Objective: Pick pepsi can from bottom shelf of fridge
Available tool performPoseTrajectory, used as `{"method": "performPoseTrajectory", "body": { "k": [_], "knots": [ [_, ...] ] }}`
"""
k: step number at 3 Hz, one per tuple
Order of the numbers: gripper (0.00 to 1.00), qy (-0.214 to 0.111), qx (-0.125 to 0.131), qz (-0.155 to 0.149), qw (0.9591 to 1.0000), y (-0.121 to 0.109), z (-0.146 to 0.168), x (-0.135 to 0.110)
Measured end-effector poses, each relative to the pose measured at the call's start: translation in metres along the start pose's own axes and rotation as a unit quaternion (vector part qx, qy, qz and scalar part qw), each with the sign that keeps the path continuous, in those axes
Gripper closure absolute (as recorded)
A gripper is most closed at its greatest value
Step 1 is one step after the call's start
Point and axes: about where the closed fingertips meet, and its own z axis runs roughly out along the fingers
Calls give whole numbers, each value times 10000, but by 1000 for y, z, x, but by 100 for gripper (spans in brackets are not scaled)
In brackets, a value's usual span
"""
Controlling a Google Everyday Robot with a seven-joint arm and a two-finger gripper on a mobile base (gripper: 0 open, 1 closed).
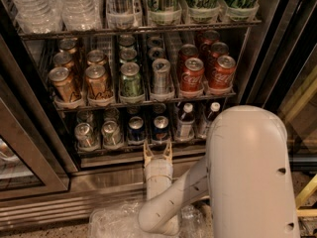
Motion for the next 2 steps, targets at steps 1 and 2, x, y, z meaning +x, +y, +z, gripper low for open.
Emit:
{"method": "performPoseTrajectory", "body": {
  "k": [1,2],
  "knots": [
    [33,-93,-41,5,9999,3,3,1],
    [33,-196,-28,-34,9998,3,10,0]
  ]
}}
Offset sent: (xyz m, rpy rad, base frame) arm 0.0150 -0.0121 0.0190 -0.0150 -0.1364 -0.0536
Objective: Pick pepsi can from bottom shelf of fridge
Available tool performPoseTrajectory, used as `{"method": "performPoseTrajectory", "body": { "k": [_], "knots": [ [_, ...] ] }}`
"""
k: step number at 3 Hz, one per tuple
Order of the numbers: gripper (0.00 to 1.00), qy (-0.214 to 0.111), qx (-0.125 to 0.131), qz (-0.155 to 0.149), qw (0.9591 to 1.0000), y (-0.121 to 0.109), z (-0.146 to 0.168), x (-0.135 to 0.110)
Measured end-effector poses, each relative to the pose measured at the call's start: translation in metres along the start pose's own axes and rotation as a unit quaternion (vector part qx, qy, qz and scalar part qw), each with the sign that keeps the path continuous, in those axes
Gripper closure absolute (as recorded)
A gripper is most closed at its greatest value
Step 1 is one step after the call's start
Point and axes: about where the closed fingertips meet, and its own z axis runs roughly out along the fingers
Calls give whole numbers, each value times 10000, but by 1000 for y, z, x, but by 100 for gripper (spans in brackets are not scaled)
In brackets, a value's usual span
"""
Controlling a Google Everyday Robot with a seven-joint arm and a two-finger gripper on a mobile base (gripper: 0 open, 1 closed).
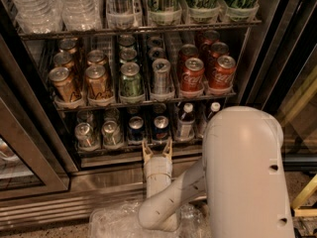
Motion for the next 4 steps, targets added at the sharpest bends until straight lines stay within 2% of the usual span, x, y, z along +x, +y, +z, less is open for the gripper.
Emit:
{"method": "performPoseTrajectory", "body": {
  "k": [4],
  "knots": [
    [33,-332,183,-125,9992,-12,26,-11]
  ]
}}
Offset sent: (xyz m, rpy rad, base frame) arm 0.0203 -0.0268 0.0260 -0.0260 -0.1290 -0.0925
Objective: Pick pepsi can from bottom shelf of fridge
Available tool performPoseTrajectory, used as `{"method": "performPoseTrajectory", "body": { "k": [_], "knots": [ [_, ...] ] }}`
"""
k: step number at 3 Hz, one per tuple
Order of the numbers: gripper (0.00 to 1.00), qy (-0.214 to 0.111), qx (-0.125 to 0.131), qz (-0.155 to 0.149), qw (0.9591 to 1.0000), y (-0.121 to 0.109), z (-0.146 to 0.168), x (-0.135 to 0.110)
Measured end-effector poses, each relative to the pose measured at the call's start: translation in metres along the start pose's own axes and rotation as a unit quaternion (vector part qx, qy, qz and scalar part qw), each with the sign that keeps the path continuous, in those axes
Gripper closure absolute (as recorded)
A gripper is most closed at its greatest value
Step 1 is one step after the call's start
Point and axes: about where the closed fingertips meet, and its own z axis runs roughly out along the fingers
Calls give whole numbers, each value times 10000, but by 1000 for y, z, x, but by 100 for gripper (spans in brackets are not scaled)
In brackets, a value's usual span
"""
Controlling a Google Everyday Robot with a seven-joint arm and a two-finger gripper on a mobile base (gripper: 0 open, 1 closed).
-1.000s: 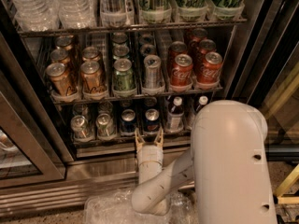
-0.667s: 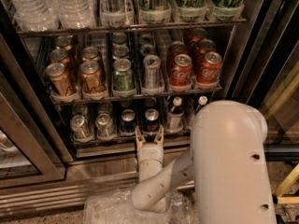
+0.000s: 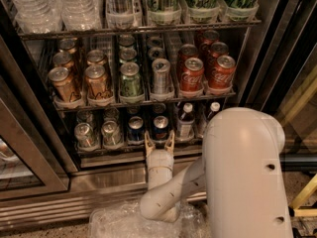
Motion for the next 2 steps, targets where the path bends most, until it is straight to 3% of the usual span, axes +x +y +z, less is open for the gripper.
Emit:
{"method": "performPoseTrajectory", "body": {
  "k": [2],
  "knots": [
    [33,-40,87,-7,10000,-4,10,2]
  ]
}}
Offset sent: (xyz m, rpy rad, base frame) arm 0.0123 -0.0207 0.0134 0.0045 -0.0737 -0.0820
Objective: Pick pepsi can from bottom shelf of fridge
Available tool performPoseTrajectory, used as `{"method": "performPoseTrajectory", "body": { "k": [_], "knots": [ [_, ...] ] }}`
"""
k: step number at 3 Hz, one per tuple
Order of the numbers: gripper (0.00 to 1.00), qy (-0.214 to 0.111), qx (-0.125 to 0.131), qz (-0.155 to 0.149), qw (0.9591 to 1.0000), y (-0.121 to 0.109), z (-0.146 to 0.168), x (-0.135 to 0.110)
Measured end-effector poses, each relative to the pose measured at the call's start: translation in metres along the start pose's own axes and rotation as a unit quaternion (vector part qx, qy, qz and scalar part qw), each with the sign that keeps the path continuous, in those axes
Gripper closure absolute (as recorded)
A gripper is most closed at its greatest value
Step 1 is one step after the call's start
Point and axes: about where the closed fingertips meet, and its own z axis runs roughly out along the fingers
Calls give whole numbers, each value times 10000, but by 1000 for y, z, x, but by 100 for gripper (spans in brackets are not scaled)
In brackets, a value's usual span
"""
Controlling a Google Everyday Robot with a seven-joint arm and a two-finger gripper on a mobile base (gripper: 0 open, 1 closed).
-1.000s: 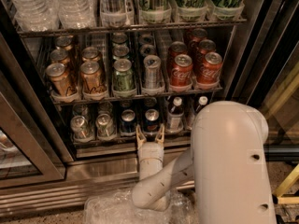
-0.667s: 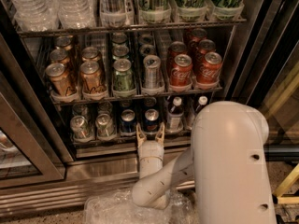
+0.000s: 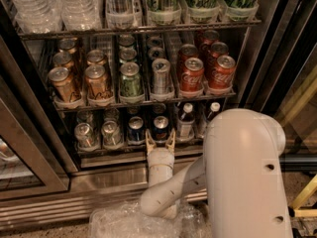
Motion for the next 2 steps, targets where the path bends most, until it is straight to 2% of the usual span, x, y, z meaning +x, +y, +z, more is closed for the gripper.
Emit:
{"method": "performPoseTrajectory", "body": {
  "k": [2],
  "knots": [
    [33,-60,79,31,9999,-3,11,-1]
  ]
}}
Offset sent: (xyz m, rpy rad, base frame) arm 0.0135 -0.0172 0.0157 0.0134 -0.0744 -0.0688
